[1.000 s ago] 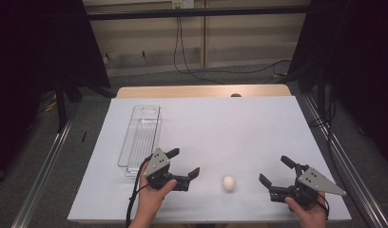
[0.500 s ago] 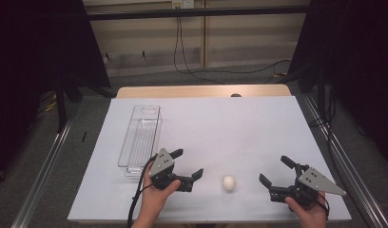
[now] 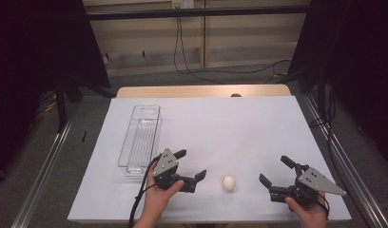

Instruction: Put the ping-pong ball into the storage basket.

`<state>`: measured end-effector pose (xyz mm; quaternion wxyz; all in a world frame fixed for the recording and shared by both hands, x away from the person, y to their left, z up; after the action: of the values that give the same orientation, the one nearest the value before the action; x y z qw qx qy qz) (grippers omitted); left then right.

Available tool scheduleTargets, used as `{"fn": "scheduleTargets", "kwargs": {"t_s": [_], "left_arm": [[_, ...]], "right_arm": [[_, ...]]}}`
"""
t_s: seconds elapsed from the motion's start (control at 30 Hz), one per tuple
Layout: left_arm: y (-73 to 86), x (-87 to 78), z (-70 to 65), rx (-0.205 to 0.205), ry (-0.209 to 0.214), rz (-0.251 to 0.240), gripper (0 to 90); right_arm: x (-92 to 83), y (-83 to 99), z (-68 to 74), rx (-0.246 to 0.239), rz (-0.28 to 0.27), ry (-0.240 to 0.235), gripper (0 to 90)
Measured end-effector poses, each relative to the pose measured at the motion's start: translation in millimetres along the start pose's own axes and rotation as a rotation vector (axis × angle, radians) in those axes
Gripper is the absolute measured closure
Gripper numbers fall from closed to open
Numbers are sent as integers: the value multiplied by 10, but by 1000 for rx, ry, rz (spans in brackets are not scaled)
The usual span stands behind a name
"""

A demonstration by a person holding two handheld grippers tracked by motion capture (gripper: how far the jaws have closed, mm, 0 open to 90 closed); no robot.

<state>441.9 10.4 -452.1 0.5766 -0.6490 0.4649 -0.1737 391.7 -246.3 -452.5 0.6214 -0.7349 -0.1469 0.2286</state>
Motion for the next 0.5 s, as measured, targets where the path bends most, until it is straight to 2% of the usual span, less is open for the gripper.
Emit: {"fn": "scheduleTargets", "kwargs": {"t_s": [0.07,0.1,0.5], "left_arm": [[2,6,2,9,-4,4,30],[3,23,-21,-8,7,-1,30],[39,93,-71,-22,15,20,30]], "right_arm": [[1,-1,0,0,-1,-1,16],[2,-3,3,1,-2,-2,16],[-2,-4,-4,0,-2,1,17]]}}
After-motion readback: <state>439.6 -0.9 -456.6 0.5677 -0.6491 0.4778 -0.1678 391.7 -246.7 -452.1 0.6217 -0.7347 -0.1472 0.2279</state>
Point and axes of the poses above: each handheld gripper's, and its own axes: x roughly forward along the jaws, y roughly out of its underside, z roughly to its left, the point moved 9 cm from there along x, roughly forward along the jaws, and after that the axes turned 10 degrees about -x, right-handed, at the moved point
